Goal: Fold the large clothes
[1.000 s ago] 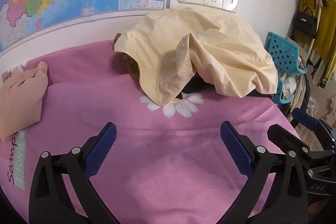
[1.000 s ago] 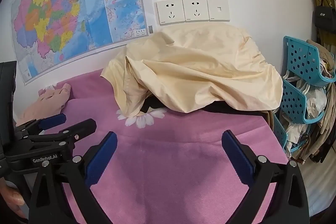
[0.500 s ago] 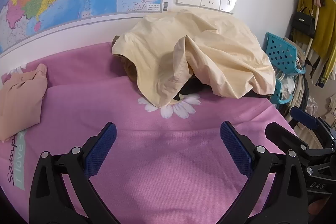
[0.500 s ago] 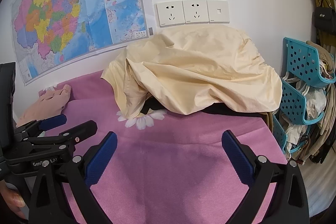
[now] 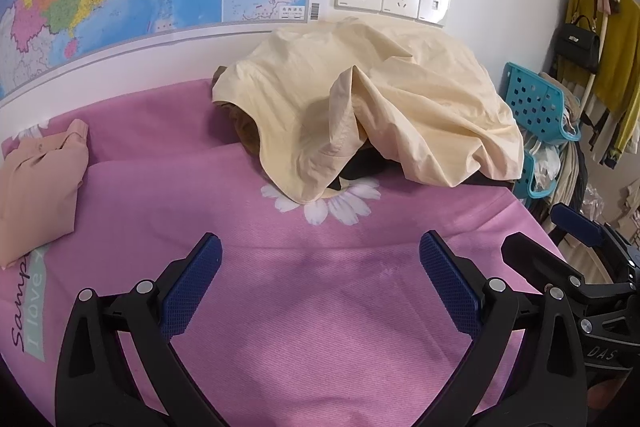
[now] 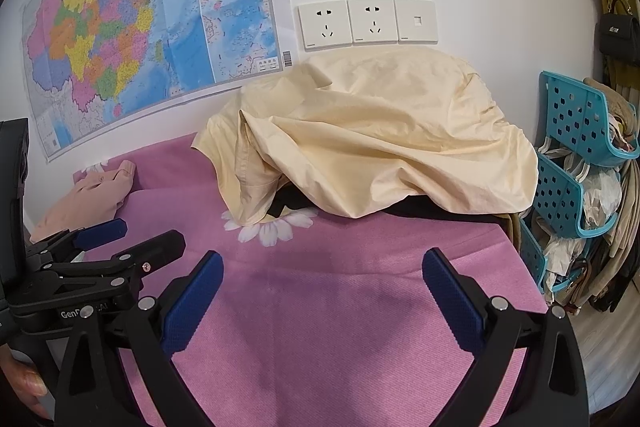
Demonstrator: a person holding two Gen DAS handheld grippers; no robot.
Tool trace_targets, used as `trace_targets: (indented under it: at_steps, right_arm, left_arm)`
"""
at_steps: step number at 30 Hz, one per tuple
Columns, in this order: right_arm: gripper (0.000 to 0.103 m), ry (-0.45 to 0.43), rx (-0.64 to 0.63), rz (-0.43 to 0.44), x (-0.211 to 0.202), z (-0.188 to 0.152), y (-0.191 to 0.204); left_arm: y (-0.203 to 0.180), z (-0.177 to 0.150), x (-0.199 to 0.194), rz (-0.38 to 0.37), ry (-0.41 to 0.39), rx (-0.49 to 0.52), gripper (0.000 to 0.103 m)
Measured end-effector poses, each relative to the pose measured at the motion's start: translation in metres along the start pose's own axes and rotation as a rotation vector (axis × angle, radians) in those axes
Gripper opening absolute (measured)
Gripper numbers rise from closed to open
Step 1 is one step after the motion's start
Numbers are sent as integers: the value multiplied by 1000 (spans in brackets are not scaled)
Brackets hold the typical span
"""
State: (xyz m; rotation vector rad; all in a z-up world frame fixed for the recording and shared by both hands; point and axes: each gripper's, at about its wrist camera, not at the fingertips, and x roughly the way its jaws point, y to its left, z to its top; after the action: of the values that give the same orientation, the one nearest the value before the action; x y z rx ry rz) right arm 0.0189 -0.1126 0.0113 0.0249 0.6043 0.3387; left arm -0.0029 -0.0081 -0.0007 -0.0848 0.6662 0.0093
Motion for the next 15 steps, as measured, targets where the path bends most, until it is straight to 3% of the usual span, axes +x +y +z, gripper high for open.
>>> trace_targets:
  at_steps: [15]
  right_arm:
    - [97, 1, 0, 0, 1, 0, 0]
  left_arm:
    - [0, 0, 0, -1, 0, -1, 98]
